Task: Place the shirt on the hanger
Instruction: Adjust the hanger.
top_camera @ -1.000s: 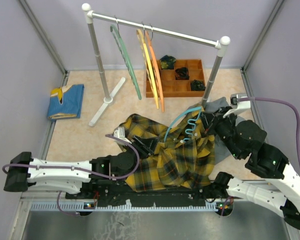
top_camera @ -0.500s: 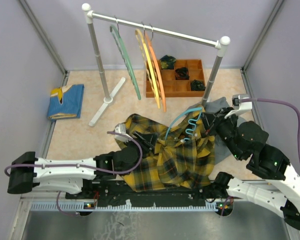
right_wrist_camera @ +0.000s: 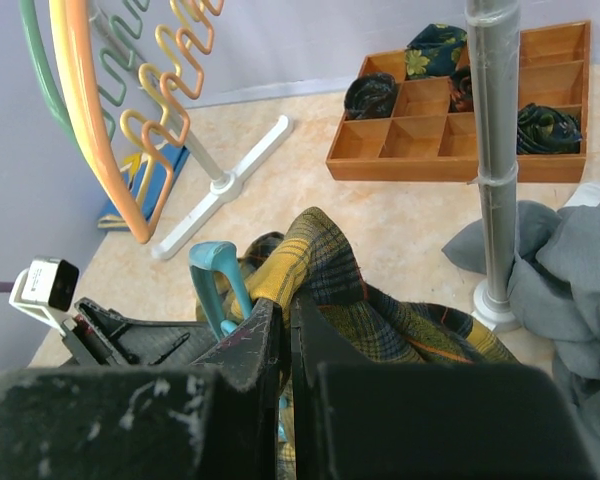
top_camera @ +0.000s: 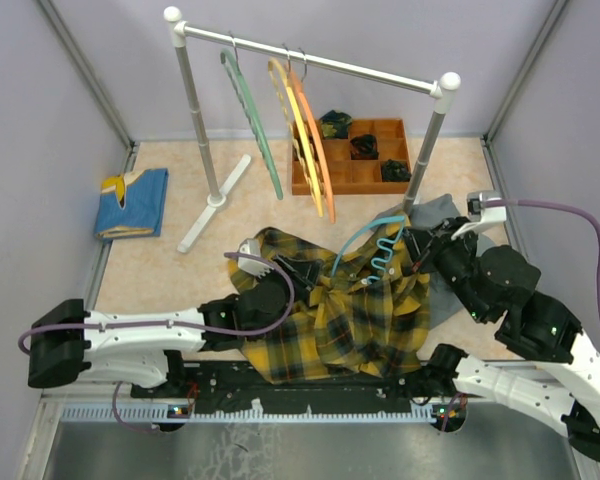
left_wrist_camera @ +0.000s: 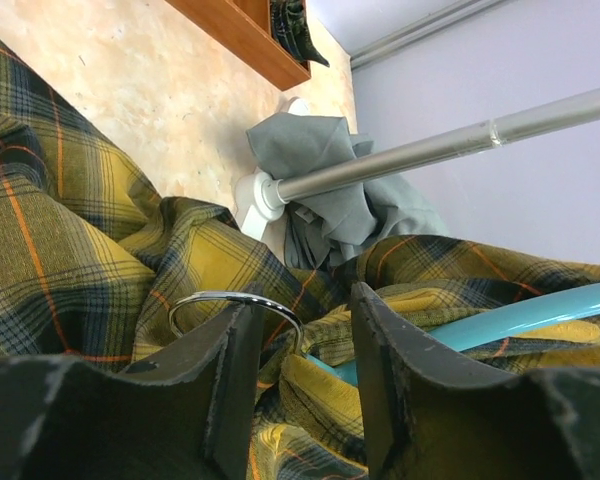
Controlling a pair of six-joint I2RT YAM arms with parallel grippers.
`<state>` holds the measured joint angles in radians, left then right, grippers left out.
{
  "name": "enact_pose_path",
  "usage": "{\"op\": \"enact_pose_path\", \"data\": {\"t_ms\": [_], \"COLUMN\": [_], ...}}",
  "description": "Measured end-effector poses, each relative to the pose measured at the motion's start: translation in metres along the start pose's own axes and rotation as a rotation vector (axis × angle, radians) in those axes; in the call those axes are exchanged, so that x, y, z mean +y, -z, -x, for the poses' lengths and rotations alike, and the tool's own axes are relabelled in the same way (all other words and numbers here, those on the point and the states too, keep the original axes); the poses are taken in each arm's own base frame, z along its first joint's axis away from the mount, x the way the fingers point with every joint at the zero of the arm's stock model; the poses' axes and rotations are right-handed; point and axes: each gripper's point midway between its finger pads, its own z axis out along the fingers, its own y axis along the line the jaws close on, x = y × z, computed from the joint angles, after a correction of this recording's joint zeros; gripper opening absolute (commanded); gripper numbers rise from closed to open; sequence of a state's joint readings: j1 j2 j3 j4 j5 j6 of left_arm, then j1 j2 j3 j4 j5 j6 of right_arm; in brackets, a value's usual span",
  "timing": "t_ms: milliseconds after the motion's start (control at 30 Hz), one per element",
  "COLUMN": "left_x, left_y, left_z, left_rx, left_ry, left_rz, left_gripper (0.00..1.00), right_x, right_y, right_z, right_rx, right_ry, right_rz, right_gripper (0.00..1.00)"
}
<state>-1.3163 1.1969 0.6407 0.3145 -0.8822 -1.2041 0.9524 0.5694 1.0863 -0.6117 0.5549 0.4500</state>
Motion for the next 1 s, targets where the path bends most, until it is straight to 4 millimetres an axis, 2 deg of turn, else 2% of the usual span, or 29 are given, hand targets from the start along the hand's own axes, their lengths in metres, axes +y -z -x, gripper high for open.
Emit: {"op": "enact_pose_path", "data": {"t_ms": [100,333,433,533,800,867,933,1000], "left_x": [0.001,0.002,-0.012,-0.040,-0.141,-0.165,-0.179,-0.178], "left_y": [-0.003,-0.012,-0.012,-0.006,0.028,0.039,0.047,0.051], "left_z": [0.003,0.013,0.026,0.048,0.127,0.144,0.154,0.154], "left_rx": [-0.001,-0.012,-0.024,-0.040,-0.109,-0.115,-0.115,-0.097], "left_ry": [0.006,-0.062,-0.108,-0.199,-0.506,-0.577,-0.626,-0.664], "left_rz": [0.004,0.005,-0.022,-0.074,-0.224,-0.268,-0.296,-0.306], "left_gripper": [0.33,0.00,0.00,0.00,0.00,0.00,0.00,0.00], "right_x": [0.000,0.000,0.002,0.006,0.032,0.036,0.037,0.034], "right_y": [0.001,0.004,0.005,0.005,0.010,0.009,0.005,0.001], "right_z": [0.001,-0.001,-0.003,-0.004,0.006,0.000,-0.012,-0.024], "right_rx": [-0.002,-0.001,0.008,0.015,-0.019,-0.016,0.007,0.033], "right_ry": [-0.005,-0.012,-0.006,-0.001,-0.052,-0.064,-0.071,-0.078], "right_rz": [0.003,0.016,0.030,0.057,0.196,0.225,0.229,0.215], "right_gripper": [0.00,0.00,0.00,0.00,0.00,0.00,0.00,0.00]}}
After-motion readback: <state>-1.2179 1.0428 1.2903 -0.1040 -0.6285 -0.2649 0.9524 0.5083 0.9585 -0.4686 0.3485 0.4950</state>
